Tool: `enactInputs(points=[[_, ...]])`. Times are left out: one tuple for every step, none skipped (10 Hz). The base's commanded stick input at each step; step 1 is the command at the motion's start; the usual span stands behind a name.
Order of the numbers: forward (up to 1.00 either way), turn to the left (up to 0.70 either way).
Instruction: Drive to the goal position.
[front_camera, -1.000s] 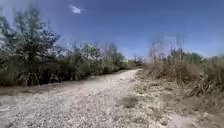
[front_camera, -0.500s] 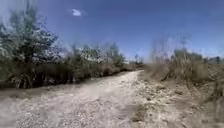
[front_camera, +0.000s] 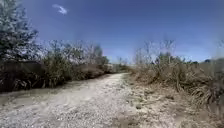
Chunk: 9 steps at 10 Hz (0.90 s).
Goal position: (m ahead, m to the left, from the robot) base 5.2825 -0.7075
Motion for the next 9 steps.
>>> enactInputs(points=[[0.70, 0.00], [0.70, 0.00], [0.70, 0.00], [0.70, -0.20], [0.70, -0.16], [0.70, 0.00], [0.70, 0.00], [0.70, 0.00], [0.70, 0.00]])
